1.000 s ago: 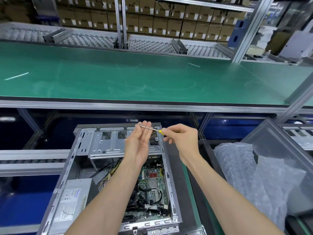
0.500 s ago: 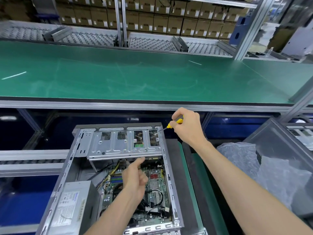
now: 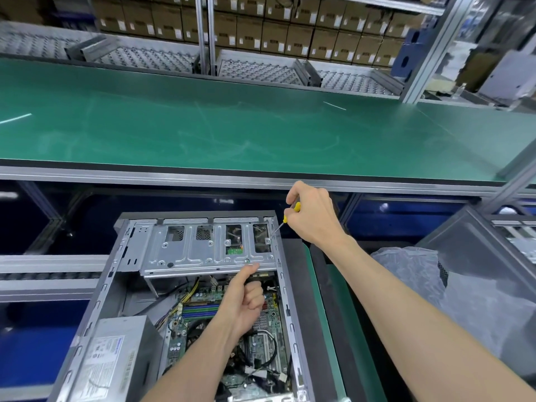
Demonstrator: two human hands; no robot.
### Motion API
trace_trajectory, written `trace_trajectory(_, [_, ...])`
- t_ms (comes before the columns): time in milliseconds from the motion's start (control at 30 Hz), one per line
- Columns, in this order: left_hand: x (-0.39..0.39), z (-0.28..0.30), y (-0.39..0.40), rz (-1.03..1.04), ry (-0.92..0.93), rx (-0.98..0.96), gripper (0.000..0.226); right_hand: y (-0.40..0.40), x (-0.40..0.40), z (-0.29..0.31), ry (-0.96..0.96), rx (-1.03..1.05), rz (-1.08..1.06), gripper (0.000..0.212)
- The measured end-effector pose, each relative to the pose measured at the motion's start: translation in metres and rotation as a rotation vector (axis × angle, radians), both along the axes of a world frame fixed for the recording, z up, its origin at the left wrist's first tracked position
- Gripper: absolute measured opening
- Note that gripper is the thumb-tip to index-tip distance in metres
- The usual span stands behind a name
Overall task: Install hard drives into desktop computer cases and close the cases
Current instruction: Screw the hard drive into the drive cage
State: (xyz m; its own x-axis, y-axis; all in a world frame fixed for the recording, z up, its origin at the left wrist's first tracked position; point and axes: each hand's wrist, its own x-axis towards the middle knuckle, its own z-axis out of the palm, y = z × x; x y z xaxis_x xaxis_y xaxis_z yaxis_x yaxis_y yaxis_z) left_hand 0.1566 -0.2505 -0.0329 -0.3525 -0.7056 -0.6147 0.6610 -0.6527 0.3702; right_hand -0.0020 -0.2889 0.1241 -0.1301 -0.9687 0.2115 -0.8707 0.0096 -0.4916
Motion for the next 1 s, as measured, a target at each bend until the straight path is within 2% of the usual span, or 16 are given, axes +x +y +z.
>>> trace_trajectory(100, [0.002, -0.003, -0.002, -0.004, 0.011, -0.005, 0.042, -0.003, 0.001, -0.001, 0.013, 0.026, 0.013, 0.016])
trace_trajectory(433, [-0.002, -0.007, -0.003, 0.007, 0.003, 0.009, 0.037, -0.014, 0.012, 0.009, 0.143, 0.12, 0.134, 0.017])
trace_trajectory(567, [-0.003, -0.007, -0.004, 0.008, 0.013, 0.009, 0.028, -0.018, 0.014, 0.012, 0.181, 0.158, 0.15, 0.017])
trace_trajectory(667, [-0.003, -0.007, -0.005, 0.008, 0.02, 0.021, 0.032, -0.019, 0.016, 0.011, 0.289, 0.116, 0.109, 0.006])
trace_trajectory(733, [-0.003, -0.008, -0.005, 0.005, 0.019, 0.018, 0.032, -0.019, 0.02, 0.013, 0.388, 0.078, 0.097, 0.012])
trace_trajectory(867, [-0.003, -0.009, -0.005, 0.005, 0.027, 0.008, 0.03, -0.022, 0.025, 0.023, 0.352, 0.174, 0.239, 0.014])
trace_trajectory(1000, [-0.003, -0.009, -0.005, 0.008, 0.032, 0.008, 0.031, -0.027, 0.029, 0.024, 0.421, 0.175, 0.202, 0.007])
